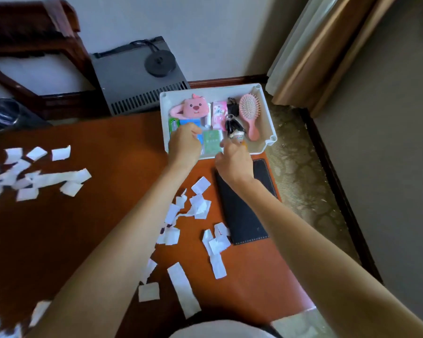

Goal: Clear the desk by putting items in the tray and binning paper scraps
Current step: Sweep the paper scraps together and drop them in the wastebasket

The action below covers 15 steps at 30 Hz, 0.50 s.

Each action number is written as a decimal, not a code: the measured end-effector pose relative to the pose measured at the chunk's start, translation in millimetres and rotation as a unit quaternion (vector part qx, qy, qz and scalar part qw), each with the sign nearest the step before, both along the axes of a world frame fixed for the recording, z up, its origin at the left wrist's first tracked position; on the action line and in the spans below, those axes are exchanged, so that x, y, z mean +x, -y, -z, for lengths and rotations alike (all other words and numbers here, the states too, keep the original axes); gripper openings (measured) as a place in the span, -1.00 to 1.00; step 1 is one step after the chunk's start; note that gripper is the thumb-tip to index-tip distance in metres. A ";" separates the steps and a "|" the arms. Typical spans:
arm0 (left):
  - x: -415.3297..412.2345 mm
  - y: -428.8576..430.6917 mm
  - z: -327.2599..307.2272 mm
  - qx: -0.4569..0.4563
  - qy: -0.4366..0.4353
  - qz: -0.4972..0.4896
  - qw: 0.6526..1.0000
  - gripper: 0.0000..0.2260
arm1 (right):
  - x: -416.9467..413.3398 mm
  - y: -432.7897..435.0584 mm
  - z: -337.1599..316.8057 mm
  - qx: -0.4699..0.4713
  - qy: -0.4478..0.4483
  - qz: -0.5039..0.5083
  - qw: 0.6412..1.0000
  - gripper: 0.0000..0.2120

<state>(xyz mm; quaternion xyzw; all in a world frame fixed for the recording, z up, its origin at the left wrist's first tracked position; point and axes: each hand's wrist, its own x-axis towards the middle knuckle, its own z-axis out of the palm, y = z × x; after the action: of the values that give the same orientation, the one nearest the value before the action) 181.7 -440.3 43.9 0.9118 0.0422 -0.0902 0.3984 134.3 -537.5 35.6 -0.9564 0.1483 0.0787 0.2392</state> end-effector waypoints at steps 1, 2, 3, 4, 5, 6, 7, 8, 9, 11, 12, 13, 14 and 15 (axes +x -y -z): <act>-14.7 -14.5 -1.2 0.009 0.005 -0.003 1.000 -0.65 | -14.6 -12.3 1.1 0.008 0.002 -0.008 1.000 -0.76; -30.6 -28.4 -1.0 0.016 0.008 -0.004 1.000 -0.65 | -29.7 -24.4 4.1 0.012 0.000 -0.016 1.000 -0.78; -47.3 -41.3 -0.2 0.024 0.007 -0.004 1.000 -0.64 | -45.4 -36.3 7.9 0.018 -0.006 -0.020 1.000 -0.79; -64.5 -52.7 2.2 0.033 -0.001 -0.003 0.999 -0.63 | -61.2 -47.3 12.8 0.025 -0.019 -0.021 0.999 -0.78; -81.3 -63.6 5.7 0.044 -0.012 -0.001 0.999 -0.63 | -77.1 -57.7 18.6 0.033 -0.036 -0.025 0.998 -0.74; -97.4 -73.9 11.0 0.053 -0.024 0.003 0.998 -0.63 | -92.9 -66.7 25.1 0.039 -0.052 -0.032 0.997 -0.70; -112.3 -84.1 17.7 0.061 -0.033 0.007 0.998 -0.65 | -108.3 -74.2 32.6 0.040 -0.064 -0.040 0.996 -0.67; -126.4 -93.8 25.2 0.070 -0.040 0.010 0.997 -0.67 | -122.7 -80.2 40.2 0.035 -0.071 -0.047 0.996 -0.65; -141.8 -102.9 32.3 0.081 -0.045 0.011 0.996 -0.69 | -136.7 -84.6 47.1 0.027 -0.076 -0.056 0.995 -0.63; -173.6 -119.2 46.9 0.104 -0.050 0.011 0.993 -0.69 | -160.7 -87.9 60.2 0.006 -0.092 -0.076 0.993 -0.58; -189.9 -125.7 54.2 0.124 -0.053 0.012 0.991 -0.67 | -170.2 -87.0 66.6 -0.010 -0.102 -0.084 0.991 -0.55; -206.2 -131.0 61.0 0.155 -0.056 0.014 0.986 -0.64 | -178.3 -85.1 72.1 -0.027 -0.107 -0.088 0.990 -0.52; -221.6 -135.1 67.9 0.193 -0.064 0.016 0.979 -0.62 | -184.5 -82.1 77.1 -0.042 -0.108 -0.088 0.989 -0.49; -234.6 -137.8 74.8 0.227 -0.078 0.016 0.971 -0.59 | -188.7 -79.2 82.0 -0.053 -0.110 -0.087 0.989 -0.47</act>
<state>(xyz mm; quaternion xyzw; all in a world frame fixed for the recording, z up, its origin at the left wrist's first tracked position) -52.9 -302.5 -30.9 0.9691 0.0776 -0.1558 0.1745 -54.4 -458.3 -46.4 -0.9624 0.0939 0.1959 0.1630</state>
